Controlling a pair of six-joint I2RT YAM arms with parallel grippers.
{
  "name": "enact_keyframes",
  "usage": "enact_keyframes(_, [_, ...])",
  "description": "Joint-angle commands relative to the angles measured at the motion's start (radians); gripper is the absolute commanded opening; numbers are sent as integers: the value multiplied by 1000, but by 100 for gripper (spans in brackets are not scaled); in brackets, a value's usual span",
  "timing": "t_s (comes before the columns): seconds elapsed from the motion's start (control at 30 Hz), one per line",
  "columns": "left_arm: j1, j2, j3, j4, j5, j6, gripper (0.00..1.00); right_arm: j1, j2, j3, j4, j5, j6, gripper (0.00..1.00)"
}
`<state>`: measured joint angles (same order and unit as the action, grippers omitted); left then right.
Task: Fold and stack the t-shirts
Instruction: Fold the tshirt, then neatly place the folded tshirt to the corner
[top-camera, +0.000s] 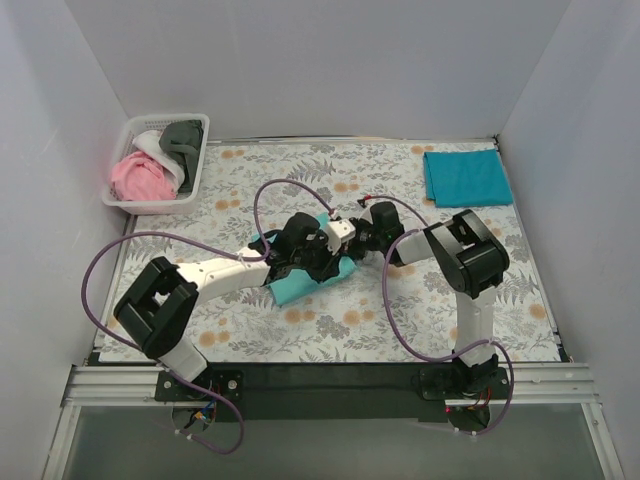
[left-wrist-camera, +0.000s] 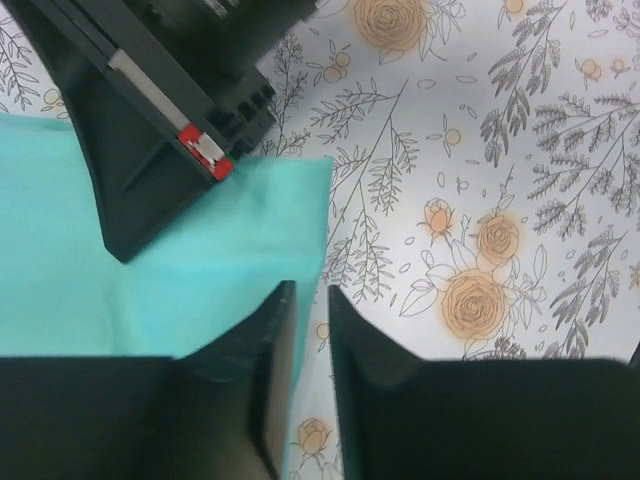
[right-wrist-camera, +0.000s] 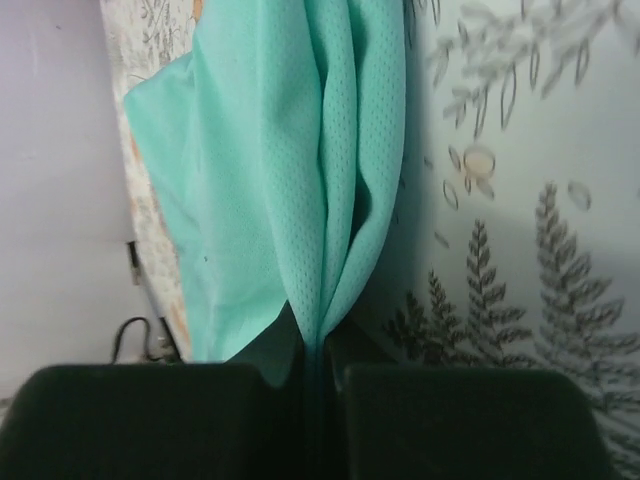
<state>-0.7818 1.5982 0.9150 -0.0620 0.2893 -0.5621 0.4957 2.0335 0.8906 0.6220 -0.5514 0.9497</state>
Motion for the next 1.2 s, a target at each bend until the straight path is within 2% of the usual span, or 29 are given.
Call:
enact_keyframes(0.0, [50,-78,35,-42,40,-41,25,-32,-39,100,-245,99,-321,1])
enact_keyframes(0.1, [114,-133,42,-94,85,-58,34,-69,-80,152,-379,145,-497,1])
enact_keyframes(0.13, [125,-144,47,-108,82,-61,34,-80,-91,171,-454,200,-599,1])
enact_keyframes(0.23, [153,-175,56,-151,64,-64,37,-114,-133,176,-536,275,-756,1])
enact_keyframes(0.4, [185,-202,44,-173,21,-64,38,-193,-147,217,-619,347,-917,1])
enact_keyframes(0.47, [190,-204,39,-171,8,-65,43,-244,-141,258,-655,376,-998,1])
enact_keyframes(0.5, [191,-201,39,-171,4,-67,44,-276,-134,281,-668,390,-1020,1])
enact_keyframes(0.53, [194,-201,39,-171,2,-70,50,-293,-130,303,-683,396,-1043,1])
enact_keyframes(0.6, [194,-199,36,-171,4,-76,51,-325,-107,378,-732,400,-1077,1])
enact_keyframes(0.63, [194,-198,33,-171,8,-78,55,-354,-98,399,-745,401,-1080,1])
enact_keyframes(0.9, [194,-182,31,-176,19,-64,55,-466,10,666,-850,433,-1117,1])
enact_keyframes(1.17, [196,-178,35,-182,13,-55,55,-534,83,844,-900,447,-1183,1])
